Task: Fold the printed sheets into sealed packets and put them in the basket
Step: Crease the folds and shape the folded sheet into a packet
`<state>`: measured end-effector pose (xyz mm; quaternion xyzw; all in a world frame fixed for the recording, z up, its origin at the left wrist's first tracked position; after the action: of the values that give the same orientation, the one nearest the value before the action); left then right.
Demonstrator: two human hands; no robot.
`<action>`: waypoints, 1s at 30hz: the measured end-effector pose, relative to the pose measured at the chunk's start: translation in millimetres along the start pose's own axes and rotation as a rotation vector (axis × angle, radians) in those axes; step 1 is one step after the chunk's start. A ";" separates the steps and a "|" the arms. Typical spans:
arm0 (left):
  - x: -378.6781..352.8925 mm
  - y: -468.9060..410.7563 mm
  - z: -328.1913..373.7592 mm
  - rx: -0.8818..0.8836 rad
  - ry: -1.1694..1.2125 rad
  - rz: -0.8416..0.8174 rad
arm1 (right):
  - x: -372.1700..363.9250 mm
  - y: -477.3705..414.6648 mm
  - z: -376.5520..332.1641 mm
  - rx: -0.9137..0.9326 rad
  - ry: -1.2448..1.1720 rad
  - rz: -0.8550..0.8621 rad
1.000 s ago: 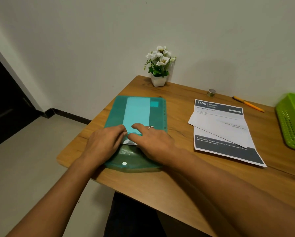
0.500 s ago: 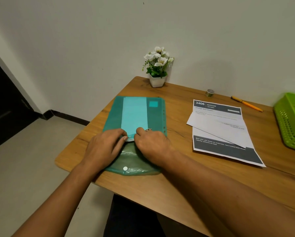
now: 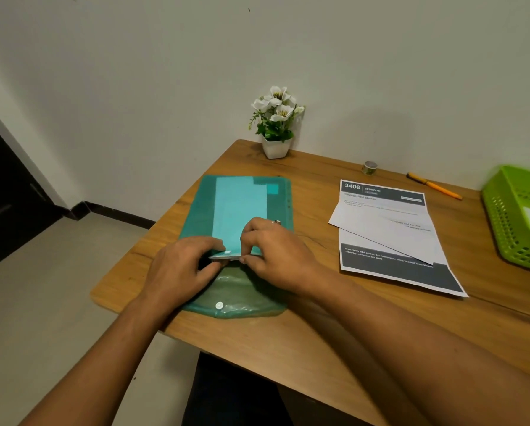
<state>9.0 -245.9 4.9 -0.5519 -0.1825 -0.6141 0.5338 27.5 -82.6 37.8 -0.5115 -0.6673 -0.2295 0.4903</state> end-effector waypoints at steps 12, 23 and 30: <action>-0.6 -2.5 -1.9 0.003 -0.003 -0.008 | 5.2 19.1 -9.8 0.099 0.235 -0.073; 1.1 -8.3 6.4 -0.007 0.003 -0.065 | 87.2 14.3 -48.3 0.174 -0.097 0.161; -6.5 -26.6 7.8 -0.092 -0.182 -0.302 | 145.8 20.1 -51.8 0.249 -0.133 0.401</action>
<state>-11.2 -226.9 11.5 -0.5955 -0.2827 -0.6424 0.3908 68.0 -50.3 184.9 -0.5833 -0.6065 -0.0093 0.5402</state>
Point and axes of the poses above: each hand's wrist, its own y-axis away from the middle knuckle, its own x-axis out of the back of the hand, z = x × y, the point moved 8 cm from there along -y, towards the middle knuckle, and after that the axes turned 1 degree about z, right-handed, at the moved point
